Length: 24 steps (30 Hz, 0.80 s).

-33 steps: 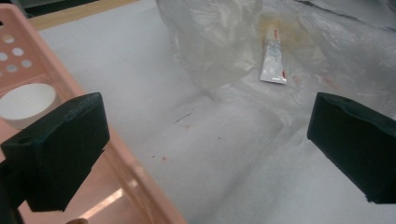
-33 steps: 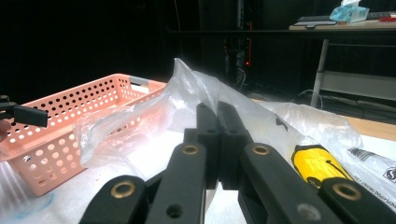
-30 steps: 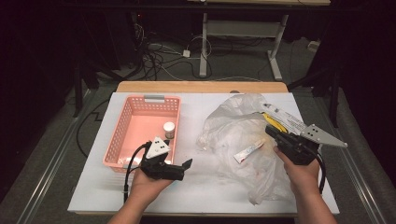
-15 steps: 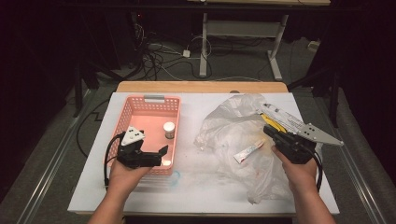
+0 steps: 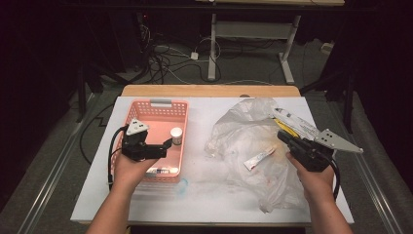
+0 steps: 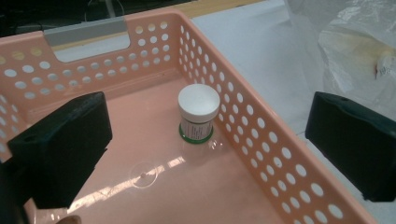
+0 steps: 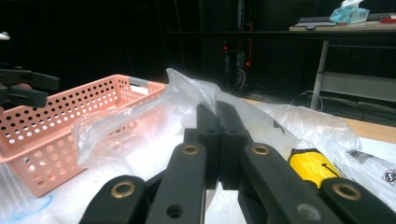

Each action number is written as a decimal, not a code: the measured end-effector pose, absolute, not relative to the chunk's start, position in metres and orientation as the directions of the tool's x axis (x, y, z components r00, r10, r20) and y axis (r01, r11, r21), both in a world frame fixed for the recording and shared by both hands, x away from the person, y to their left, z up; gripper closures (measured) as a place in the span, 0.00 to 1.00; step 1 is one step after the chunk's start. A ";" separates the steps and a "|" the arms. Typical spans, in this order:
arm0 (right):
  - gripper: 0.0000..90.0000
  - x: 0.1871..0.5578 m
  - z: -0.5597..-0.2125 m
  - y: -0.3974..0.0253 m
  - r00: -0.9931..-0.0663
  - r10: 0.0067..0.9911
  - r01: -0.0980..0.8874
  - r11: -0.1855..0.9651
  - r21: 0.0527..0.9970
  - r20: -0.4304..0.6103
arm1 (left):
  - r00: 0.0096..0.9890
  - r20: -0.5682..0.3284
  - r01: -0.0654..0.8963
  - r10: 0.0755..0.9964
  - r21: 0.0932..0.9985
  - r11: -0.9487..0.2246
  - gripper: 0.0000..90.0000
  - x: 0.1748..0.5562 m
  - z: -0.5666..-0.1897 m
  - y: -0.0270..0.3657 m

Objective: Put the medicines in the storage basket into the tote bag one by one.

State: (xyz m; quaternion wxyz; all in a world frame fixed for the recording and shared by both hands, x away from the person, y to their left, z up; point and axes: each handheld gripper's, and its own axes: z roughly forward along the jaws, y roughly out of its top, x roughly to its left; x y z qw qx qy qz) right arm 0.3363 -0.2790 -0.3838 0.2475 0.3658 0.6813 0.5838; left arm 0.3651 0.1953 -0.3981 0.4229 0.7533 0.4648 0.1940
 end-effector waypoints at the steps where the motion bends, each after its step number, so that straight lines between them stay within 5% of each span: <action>1: 1.00 0.336 -0.384 -0.279 -0.611 0.786 0.210 0.052 0.976 0.090 | 0.489 -0.103 0.540 0.866 0.815 -0.208 0.02 0.369 -0.398 0.194; 17: 1.00 0.339 -0.385 -0.278 -0.614 0.784 0.213 0.050 0.976 0.094 | 0.490 -0.159 0.666 0.857 0.703 -0.250 0.23 0.424 -0.417 0.188; 24: 1.00 0.338 -0.385 -0.278 -0.616 0.782 0.210 0.050 0.976 0.092 | 0.504 -0.163 0.705 0.848 0.645 -0.295 0.25 0.439 -0.425 0.178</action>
